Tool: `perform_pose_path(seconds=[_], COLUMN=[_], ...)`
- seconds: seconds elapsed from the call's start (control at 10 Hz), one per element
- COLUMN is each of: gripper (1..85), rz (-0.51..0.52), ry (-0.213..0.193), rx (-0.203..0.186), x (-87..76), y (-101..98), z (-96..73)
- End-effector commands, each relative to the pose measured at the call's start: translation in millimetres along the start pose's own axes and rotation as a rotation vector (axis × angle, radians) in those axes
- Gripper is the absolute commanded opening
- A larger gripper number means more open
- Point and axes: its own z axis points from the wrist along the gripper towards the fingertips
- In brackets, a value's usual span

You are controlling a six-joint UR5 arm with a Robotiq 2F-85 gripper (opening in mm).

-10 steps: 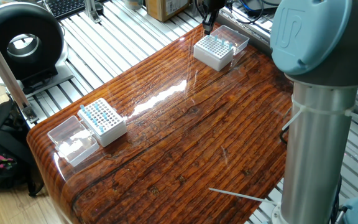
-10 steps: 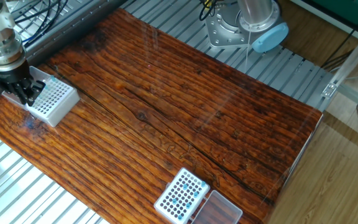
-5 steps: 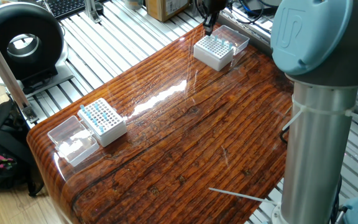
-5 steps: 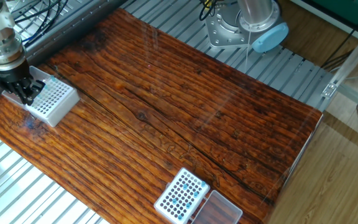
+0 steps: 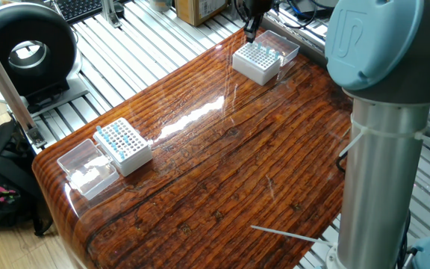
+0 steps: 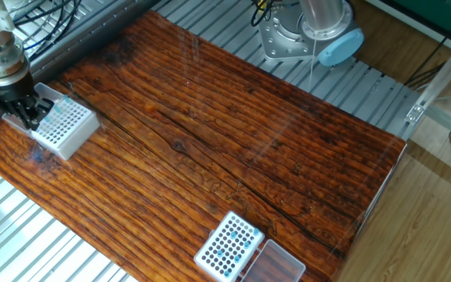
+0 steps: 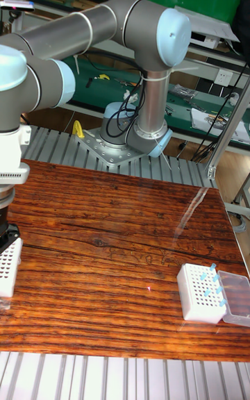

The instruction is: Transfer all medium pipette tips from one holder to another

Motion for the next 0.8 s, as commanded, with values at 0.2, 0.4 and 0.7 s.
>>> perform_pose_path(seconds=[0.2,0.4,0.7], gripper=[10.3,11.0,11.7], rz=[-0.002,0.0,0.015], ry=[0.024,0.043,0.046], rx=[-0.026,-0.036,-0.044], x=[-12.4,-21.2,-43.0], y=[5.0,10.8,24.3], z=[-32.2,-51.6,-78.6])
